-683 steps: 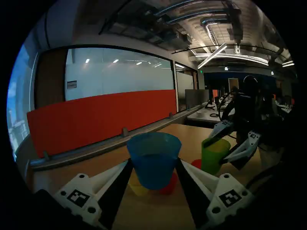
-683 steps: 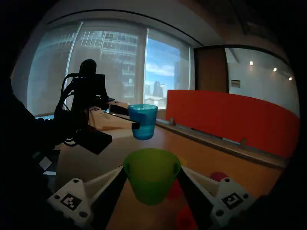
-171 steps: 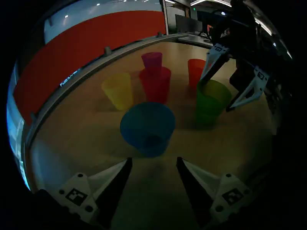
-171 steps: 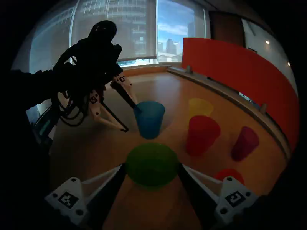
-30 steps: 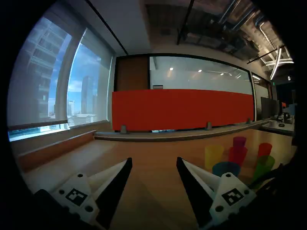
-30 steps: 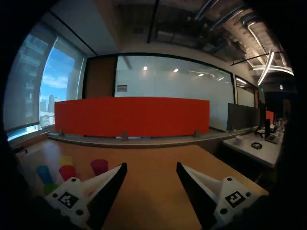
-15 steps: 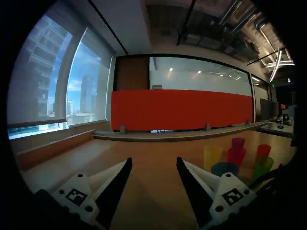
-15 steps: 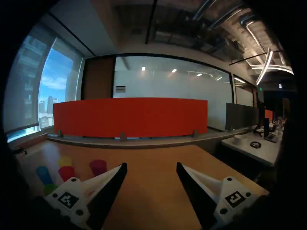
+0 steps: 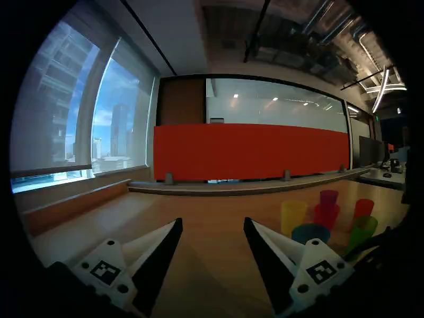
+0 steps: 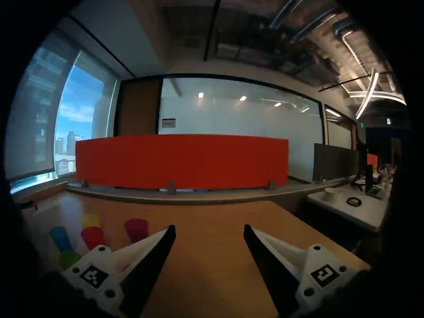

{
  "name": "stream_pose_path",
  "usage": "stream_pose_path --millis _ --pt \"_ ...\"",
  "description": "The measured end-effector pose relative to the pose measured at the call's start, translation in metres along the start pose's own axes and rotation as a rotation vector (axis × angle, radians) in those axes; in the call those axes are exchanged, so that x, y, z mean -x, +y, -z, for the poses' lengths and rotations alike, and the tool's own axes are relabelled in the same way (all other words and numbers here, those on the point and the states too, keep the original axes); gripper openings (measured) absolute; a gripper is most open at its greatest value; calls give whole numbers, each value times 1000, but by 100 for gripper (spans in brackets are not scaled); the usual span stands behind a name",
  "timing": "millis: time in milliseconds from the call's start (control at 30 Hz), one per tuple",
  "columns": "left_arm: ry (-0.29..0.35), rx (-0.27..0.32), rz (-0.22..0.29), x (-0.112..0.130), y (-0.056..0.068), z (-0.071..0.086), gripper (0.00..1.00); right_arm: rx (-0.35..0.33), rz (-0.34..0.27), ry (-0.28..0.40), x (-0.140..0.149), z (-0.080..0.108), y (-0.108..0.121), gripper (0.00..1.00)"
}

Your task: Pour water

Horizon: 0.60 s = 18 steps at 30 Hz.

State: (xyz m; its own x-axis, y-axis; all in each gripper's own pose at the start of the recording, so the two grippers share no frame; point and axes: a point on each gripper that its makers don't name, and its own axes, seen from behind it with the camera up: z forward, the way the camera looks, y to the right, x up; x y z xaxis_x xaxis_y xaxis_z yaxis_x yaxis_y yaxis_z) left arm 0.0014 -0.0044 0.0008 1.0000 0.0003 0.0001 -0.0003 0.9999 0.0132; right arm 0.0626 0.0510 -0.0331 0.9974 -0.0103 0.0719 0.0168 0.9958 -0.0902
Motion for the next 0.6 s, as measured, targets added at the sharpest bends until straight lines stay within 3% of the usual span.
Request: stream_pose_path --millis 600 --pt "0 0 0 1 1 0 85 -84 21 98 7 -6 -34 99"
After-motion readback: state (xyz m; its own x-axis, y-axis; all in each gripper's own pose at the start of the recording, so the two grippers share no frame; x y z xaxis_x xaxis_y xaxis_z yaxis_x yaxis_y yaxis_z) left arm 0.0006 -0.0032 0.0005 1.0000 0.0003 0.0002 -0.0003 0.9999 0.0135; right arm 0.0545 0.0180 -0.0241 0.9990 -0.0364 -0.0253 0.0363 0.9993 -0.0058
